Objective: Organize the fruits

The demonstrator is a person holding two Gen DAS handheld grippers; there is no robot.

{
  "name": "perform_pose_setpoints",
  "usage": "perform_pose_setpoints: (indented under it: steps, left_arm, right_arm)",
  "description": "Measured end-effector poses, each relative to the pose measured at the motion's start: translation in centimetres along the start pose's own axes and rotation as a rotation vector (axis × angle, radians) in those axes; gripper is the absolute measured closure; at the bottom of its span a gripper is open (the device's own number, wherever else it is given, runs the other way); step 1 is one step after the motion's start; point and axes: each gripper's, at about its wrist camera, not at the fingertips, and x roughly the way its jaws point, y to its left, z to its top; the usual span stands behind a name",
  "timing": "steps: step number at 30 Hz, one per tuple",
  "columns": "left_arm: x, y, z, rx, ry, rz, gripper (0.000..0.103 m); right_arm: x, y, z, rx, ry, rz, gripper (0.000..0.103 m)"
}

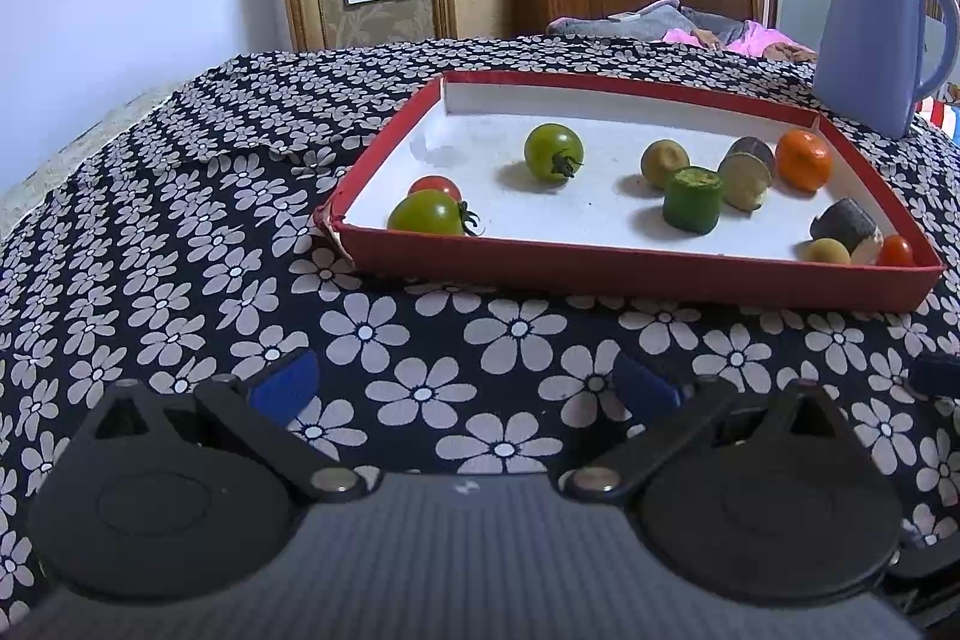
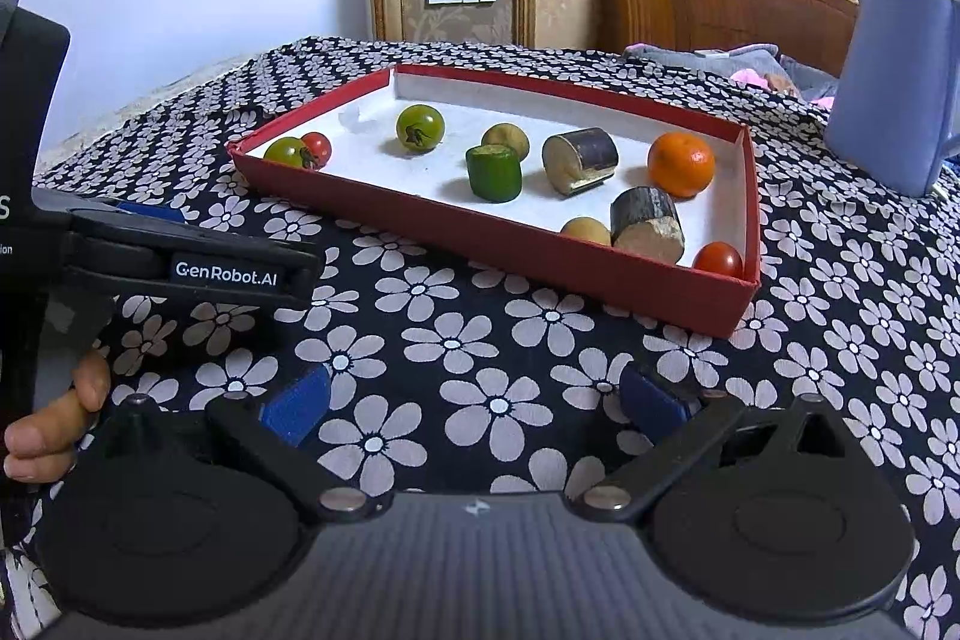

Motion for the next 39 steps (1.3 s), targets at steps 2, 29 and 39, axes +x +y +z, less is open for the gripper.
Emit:
perform_pose_setpoints:
  steps: [2, 29, 39]
  left_arm:
    - [-0.01, -0.12, -0.02, 0.008, -0.002, 0.005, 0.0]
    - [0.03, -0.04, -0.07, -0.001, 0.004, -0.008, 0.0]
    - [0.01, -0.04, -0.07, -0.002, 0.004, -0.009, 0.0]
  right_arm:
    - [0.0, 0.01, -0.07, 0.0, 0.0, 0.0, 0.0]
    - [0.16, -0.44, -0.08, 0.026, 0.005, 0.02, 0.0]
    - [0.14, -0.47, -0.07, 0.026, 0.005, 0.02, 0.0]
